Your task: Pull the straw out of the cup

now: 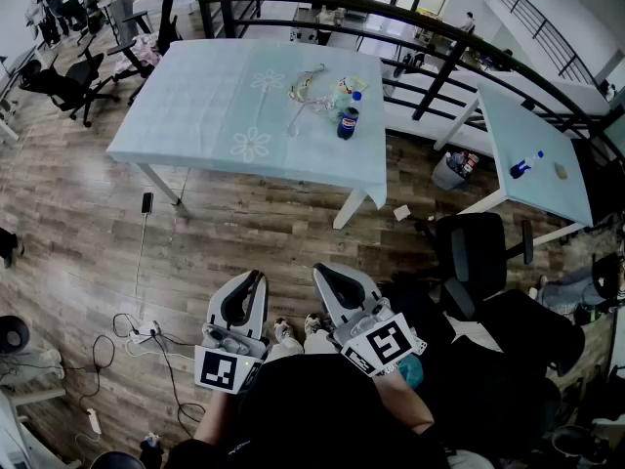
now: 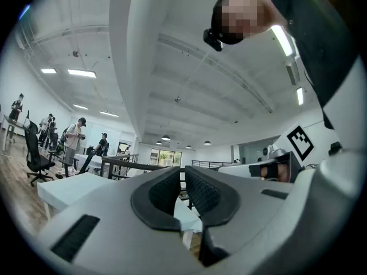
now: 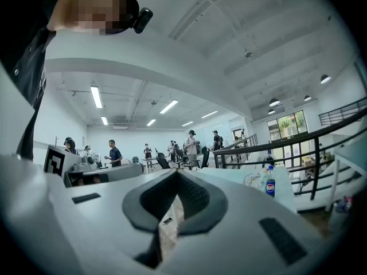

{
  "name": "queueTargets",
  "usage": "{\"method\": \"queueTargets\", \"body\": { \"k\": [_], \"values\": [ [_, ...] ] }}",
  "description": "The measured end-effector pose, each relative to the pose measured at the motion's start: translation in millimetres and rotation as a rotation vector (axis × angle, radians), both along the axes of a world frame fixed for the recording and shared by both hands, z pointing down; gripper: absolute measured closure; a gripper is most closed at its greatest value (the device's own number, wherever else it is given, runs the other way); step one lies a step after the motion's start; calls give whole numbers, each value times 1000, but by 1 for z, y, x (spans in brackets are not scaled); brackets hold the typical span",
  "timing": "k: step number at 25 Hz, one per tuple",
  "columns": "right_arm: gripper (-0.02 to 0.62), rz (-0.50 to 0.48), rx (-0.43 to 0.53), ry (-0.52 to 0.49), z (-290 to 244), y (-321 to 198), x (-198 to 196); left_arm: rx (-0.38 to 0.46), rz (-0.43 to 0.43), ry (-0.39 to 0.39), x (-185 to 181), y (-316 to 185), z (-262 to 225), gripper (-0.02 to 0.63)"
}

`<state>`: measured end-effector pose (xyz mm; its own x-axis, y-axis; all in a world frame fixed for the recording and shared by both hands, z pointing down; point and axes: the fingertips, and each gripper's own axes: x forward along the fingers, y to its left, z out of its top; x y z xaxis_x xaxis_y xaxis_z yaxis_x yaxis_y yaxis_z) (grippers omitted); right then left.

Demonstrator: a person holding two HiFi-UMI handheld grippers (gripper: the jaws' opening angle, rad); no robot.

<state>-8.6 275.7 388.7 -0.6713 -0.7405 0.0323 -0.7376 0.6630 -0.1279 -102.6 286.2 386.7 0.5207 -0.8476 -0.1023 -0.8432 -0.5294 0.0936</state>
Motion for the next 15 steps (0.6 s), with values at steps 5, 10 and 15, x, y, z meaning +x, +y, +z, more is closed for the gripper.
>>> {"method": "queueTargets", "body": {
  "k": [5,10,15],
  "values": [
    [588,-25,-1,13,0,-9,6,-10,-18,5,10,-2,-2,569],
    [588,-38,18,4,-5,-14,4,-24,-25,-21,11,0,5,569],
    [588,-55,6,19,0,-11,-3,-15,-13,-43,11,0,7,574]
  ]
}}
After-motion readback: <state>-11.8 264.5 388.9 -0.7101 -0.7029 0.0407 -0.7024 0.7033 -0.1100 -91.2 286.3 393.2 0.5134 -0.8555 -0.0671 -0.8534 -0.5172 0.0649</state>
